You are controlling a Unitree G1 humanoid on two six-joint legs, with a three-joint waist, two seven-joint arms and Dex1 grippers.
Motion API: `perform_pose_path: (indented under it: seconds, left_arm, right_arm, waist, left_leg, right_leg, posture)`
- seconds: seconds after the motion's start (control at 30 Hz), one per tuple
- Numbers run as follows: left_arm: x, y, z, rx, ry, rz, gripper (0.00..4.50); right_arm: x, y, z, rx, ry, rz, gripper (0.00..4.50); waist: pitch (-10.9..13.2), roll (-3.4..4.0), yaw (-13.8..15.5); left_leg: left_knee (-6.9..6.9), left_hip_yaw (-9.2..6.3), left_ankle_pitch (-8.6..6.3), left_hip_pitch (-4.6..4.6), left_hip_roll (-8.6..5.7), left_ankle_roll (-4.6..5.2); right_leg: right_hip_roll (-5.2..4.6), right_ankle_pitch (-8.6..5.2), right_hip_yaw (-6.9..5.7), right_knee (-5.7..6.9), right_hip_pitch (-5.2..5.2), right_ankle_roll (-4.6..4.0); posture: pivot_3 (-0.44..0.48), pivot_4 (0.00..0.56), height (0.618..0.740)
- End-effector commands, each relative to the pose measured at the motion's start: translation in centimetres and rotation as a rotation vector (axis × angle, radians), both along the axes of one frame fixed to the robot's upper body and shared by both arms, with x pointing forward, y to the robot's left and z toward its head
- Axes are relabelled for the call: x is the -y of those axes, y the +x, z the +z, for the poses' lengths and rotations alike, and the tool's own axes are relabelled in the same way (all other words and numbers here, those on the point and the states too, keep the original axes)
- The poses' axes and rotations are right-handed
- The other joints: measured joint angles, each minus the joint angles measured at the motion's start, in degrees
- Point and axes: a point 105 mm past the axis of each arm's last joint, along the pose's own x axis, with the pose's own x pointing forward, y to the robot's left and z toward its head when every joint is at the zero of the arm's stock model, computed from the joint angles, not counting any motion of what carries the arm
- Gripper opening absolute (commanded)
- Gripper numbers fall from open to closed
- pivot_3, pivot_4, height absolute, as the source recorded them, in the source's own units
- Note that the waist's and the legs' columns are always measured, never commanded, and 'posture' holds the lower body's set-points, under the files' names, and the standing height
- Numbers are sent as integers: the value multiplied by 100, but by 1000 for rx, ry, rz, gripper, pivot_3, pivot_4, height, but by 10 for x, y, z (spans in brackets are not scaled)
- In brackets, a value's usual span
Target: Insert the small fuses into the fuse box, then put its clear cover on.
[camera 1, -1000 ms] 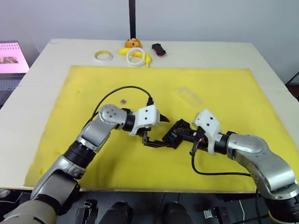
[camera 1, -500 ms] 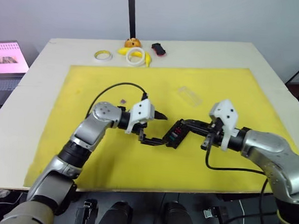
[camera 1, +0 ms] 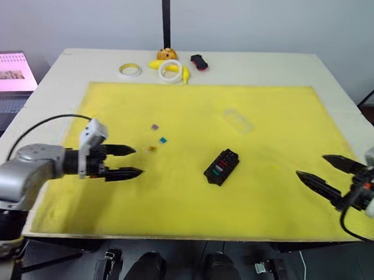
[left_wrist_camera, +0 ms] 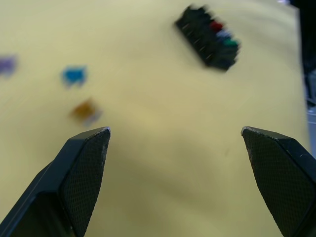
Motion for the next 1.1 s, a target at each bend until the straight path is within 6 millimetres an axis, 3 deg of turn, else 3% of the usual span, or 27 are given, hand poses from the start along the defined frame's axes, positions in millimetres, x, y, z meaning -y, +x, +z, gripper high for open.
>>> perform_pose_path:
  seconds: [0.03,0.1,0.2,0.5,0.73,1.1]
  left_arm:
    - [-29,2,12,2,-9,113,4500]
    - [-41,6,13,-12,-23,184,4500]
    - [-39,10,13,-12,-31,202,4500]
    - [-5,15,15,-161,-125,88,4500]
    - [20,38,13,-428,-216,72,4500]
    - [36,75,10,-651,-386,169,4500]
  right_arm:
    - [4,-7,11,22,-23,9,4489]
    - [4,-7,10,16,-21,9,4489]
    - [-5,-3,9,17,-16,36,4489]
    - [-51,4,10,18,16,216,4489]
    - [-121,1,14,16,55,533,4489]
    - [-160,17,23,108,69,651,4489]
  waist:
    - [0,0,4]
    - [0,0,6]
    - [0,0,11]
    - [0,0,11]
    - [2,-4,-27]
    - [2,-5,-36]
  left_leg:
    - [0,1,0,0,0,0]
    - [1,2,0,2,0,1]
    - [1,1,-1,3,0,1]
    - [2,1,0,0,1,0]
    - [6,1,0,0,0,0]
    - [9,0,0,-8,-5,0]
  right_leg:
    - [-1,0,0,0,1,0]
    - [-1,0,0,-2,5,0]
    - [-1,0,0,-2,6,0]
    - [-3,0,1,-2,4,0]
    - [0,0,-1,3,2,0]
    - [-1,0,-3,7,-12,1]
  posture:
    - [0,150,740]
    - [0,150,740]
    - [0,150,740]
    - [0,150,740]
    - [0,150,740]
    - [0,150,740]
